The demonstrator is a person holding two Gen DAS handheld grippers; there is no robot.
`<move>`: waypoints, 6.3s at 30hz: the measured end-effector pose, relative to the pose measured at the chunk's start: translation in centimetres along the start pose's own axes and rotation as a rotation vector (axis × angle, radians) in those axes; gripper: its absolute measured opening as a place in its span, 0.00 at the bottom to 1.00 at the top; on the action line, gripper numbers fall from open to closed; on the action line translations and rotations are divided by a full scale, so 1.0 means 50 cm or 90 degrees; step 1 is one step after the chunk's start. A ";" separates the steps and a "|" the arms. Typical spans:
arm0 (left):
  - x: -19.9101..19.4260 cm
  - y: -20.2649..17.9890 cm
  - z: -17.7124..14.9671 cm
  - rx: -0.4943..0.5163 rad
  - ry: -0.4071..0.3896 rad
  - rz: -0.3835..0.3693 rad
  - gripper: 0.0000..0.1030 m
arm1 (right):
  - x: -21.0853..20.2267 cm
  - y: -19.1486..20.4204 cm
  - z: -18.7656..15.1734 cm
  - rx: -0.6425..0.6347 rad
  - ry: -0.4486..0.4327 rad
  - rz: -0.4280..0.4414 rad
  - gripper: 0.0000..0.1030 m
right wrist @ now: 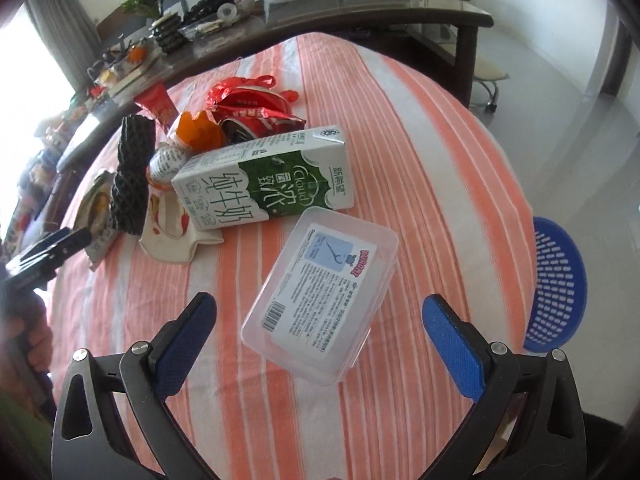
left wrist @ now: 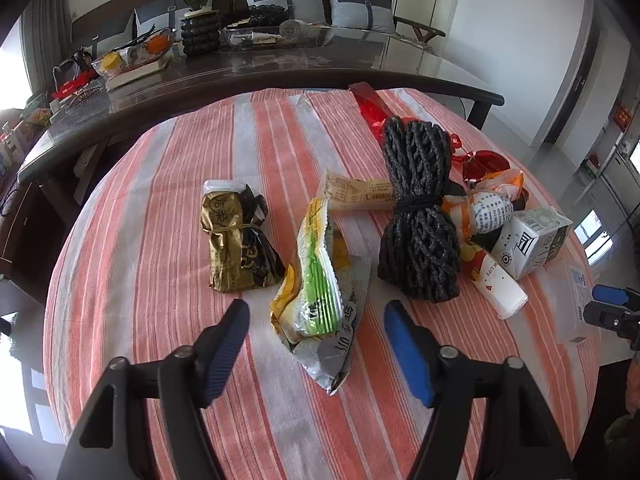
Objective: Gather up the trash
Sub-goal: 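Grasp the clear plastic box with the right tool while the left tool grasps the snack bag, then carry both items over the blue basket and open both tools to drop them, then return both tools to the table and grasp the gold wrapper with the left tool, then grasp the green-and-white milk carton with the right tool while the left tool holds the gold wrapper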
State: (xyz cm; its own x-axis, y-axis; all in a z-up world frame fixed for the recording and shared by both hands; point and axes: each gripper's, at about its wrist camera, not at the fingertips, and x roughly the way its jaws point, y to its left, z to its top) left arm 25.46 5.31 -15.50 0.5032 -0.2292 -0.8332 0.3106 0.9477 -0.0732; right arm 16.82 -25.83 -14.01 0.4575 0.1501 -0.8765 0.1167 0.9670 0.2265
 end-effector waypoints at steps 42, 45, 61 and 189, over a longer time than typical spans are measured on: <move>0.132 -0.941 0.101 0.165 0.075 -0.319 0.15 | -0.134 -0.646 0.078 0.188 -0.038 -0.055 0.67; 0.187 -1.003 0.094 0.175 0.098 -0.320 0.15 | -0.112 -0.702 0.078 0.215 -0.044 -0.056 0.68; 0.341 -1.093 0.074 0.176 0.101 -0.293 0.62 | -0.044 -0.843 0.062 0.281 -0.054 -0.017 0.79; -0.083 -0.207 -0.203 -0.097 0.012 0.007 0.51 | 0.022 0.129 0.022 -0.358 0.019 0.123 0.55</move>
State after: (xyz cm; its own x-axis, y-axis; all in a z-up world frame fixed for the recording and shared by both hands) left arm 11.97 -1.28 -16.85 0.4906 -0.2166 -0.8440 0.1791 0.9730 -0.1456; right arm 19.01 -19.67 -13.04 0.3978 0.3313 -0.8556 -0.4541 0.8814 0.1302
